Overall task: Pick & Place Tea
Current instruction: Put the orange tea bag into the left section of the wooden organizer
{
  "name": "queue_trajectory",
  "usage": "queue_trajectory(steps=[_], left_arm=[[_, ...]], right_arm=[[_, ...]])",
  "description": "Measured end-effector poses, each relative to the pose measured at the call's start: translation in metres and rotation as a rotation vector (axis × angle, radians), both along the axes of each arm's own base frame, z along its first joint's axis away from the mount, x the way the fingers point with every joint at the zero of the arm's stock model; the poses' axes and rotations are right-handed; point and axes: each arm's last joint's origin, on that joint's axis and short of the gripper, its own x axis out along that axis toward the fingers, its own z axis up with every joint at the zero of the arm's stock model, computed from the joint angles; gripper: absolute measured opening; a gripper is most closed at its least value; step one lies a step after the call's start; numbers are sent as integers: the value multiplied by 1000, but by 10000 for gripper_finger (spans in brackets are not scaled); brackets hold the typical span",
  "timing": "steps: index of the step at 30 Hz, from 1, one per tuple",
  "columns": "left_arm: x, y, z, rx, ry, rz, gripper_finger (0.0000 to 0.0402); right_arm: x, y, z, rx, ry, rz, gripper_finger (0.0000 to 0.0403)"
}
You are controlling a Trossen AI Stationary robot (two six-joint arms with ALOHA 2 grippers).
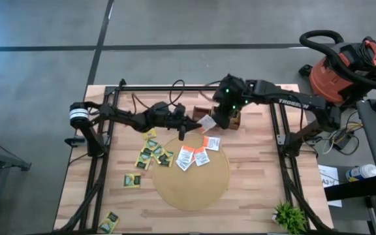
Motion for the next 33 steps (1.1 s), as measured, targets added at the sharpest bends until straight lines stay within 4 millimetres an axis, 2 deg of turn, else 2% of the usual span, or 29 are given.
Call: queue_trajectory(steps=[5, 8, 15, 25, 33], left_arm=[[0, 0, 1, -7, -11, 22, 13], [2, 2, 5, 15, -26, 57, 13], [3, 3, 5, 22, -19, 81, 14], [1, 4, -3, -1, 37, 126, 15], [2, 4, 5, -16, -40, 127, 15]], right_arm=[[1, -10, -5, 25, -8, 46, 169], [5, -10, -8, 80, -33, 98, 169], [10, -12, -14, 79, -33, 139, 169], [-7, -20, 2, 4, -81, 142, 169], [-8, -20, 3, -11, -91, 179, 169]])
